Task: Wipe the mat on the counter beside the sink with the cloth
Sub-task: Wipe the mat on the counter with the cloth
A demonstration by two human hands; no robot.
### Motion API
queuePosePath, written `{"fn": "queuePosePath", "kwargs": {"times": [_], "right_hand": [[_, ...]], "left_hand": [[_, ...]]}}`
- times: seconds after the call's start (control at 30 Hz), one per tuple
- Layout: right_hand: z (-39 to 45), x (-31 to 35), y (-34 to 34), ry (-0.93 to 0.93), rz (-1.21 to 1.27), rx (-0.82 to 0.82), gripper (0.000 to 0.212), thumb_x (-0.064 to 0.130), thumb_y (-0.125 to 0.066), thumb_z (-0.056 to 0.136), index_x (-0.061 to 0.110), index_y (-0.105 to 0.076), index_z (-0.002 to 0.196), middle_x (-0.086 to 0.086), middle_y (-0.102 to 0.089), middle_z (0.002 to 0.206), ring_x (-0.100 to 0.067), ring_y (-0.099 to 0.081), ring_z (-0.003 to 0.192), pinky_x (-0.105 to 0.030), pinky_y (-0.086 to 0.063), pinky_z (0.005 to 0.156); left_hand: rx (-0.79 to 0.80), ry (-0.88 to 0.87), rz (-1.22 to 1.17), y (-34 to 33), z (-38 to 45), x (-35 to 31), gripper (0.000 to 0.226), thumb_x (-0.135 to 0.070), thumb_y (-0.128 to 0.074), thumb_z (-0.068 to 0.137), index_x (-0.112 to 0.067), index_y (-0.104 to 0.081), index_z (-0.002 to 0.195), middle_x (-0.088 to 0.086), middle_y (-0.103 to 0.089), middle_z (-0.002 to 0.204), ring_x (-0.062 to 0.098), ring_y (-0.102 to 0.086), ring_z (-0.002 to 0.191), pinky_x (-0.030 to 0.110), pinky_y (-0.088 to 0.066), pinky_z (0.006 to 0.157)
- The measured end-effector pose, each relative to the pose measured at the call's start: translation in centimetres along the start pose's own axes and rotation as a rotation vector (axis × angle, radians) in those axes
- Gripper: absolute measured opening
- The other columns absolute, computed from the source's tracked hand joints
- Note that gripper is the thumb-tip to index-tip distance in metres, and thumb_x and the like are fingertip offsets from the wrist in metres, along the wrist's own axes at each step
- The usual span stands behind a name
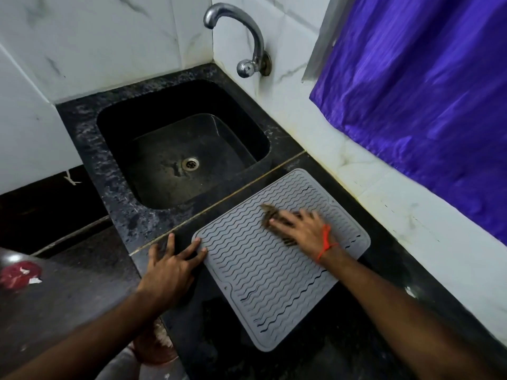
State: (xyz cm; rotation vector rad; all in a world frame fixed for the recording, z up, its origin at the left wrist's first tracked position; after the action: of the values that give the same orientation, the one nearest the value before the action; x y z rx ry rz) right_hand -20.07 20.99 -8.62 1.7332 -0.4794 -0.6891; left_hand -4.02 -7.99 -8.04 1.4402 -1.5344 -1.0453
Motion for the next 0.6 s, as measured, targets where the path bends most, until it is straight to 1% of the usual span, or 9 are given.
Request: {"fn": "queuePosePath", "kwargs": {"times": [0.1,0.17,0.23,0.3,0.37,0.43,0.47,0.53,0.6], "right_hand": [[-0.2,-6.7,-0.7,-0.24,-0.03,0.074,0.074,0.029,-0.06,0.085,0.04,-0.021,0.147,-0.006,-0.027,0.153,-0.039,-0.039,0.122,-0.054,-0.037,0.098],[-0.4,-9.6,-0.5,-0.421,-0.016,0.138,0.065,0.031,-0.051,0.088,0.04,-0.023,0.146,-0.004,-0.026,0.153,-0.041,-0.036,0.123,-0.052,-0.035,0.099],[-0.4,-10.3,-0.2,-0.562,0.041,0.194,0.057,0.03,-0.042,0.091,0.041,-0.026,0.145,-0.003,-0.026,0.152,-0.04,-0.035,0.125,-0.05,-0.034,0.099],[-0.1,-8.4,0.8,-0.616,0.134,0.147,0.053,0.03,-0.047,0.091,0.044,-0.034,0.141,-0.001,-0.03,0.149,-0.038,-0.036,0.122,-0.05,-0.035,0.097],[0.5,-4.0,2.0,-0.534,0.229,0.055,0.058,0.023,-0.057,0.086,0.044,-0.041,0.137,0.001,-0.035,0.146,-0.037,-0.036,0.122,-0.051,-0.035,0.098],[0.6,2.9,3.0,-0.341,0.254,-0.022,0.068,0.014,-0.068,0.076,0.042,-0.046,0.135,0.002,-0.041,0.141,-0.036,-0.041,0.121,-0.054,-0.038,0.096],[0.2,6.7,3.3,-0.234,0.246,-0.079,0.07,0.013,-0.072,0.071,0.04,-0.049,0.132,0.002,-0.046,0.137,-0.035,-0.046,0.116,-0.054,-0.043,0.09],[-1.3,12.7,3.2,-0.037,0.198,-0.136,0.066,0.015,-0.07,0.07,0.036,-0.051,0.129,0.003,-0.05,0.133,-0.033,-0.052,0.106,-0.05,-0.047,0.082],[-2.6,14.0,2.3,0.038,0.151,-0.116,0.064,0.016,-0.059,0.075,0.034,-0.045,0.135,0.003,-0.047,0.136,-0.031,-0.053,0.103,-0.048,-0.047,0.08]], "left_hand": [[0.026,0.008,0.014,0.0,0.1,-0.1,0.064,-0.039,-0.038,0.101,-0.039,-0.005,0.156,-0.013,0.007,0.164,0.045,0.003,0.149,0.064,-0.004,0.113],[0.022,0.004,-0.004,0.1,0.1,0.0,0.064,-0.038,-0.039,0.101,-0.039,-0.006,0.156,-0.013,0.006,0.164,0.045,0.003,0.149,0.065,-0.005,0.113],[0.024,0.003,-0.014,0.0,0.1,0.2,0.064,-0.038,-0.04,0.1,-0.039,-0.008,0.156,-0.012,0.004,0.165,0.045,0.003,0.149,0.065,-0.005,0.113],[0.02,0.0,-0.013,0.1,0.0,0.0,0.063,-0.037,-0.04,0.101,-0.039,-0.009,0.156,-0.012,0.002,0.165,0.046,0.002,0.149,0.065,-0.006,0.113],[0.019,0.007,-0.012,0.2,0.1,-0.2,0.062,-0.037,-0.039,0.101,-0.038,-0.009,0.156,-0.012,0.001,0.165,0.046,0.003,0.148,0.066,-0.005,0.113],[0.036,0.025,-0.013,0.3,0.1,-0.2,0.061,-0.037,-0.037,0.102,-0.038,-0.009,0.156,-0.012,0.002,0.165,0.046,0.003,0.148,0.066,-0.003,0.112],[0.037,0.028,-0.012,0.2,0.1,-0.2,0.061,-0.037,-0.037,0.102,-0.038,-0.008,0.156,-0.012,0.003,0.165,0.046,0.003,0.149,0.067,-0.004,0.112],[0.034,0.028,-0.002,0.2,-0.1,-0.2,0.062,-0.037,-0.037,0.101,-0.038,-0.008,0.156,-0.013,0.003,0.165,0.046,0.002,0.149,0.067,-0.006,0.111],[0.035,0.018,0.007,0.1,-0.1,-0.1,0.062,-0.037,-0.037,0.101,-0.038,-0.008,0.156,-0.013,0.003,0.165,0.046,0.001,0.148,0.067,-0.006,0.111]]}}
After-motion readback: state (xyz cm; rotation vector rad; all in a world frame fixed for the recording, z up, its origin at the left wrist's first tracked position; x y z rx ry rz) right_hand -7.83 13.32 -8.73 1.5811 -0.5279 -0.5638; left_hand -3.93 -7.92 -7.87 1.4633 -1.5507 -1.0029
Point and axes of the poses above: each hand's wrist, its own z-axis towards the middle knuckle, its own y-axis out of the back of the hand, x = y × z, the point moved 3 cm from there along z, towards the middle knuckle
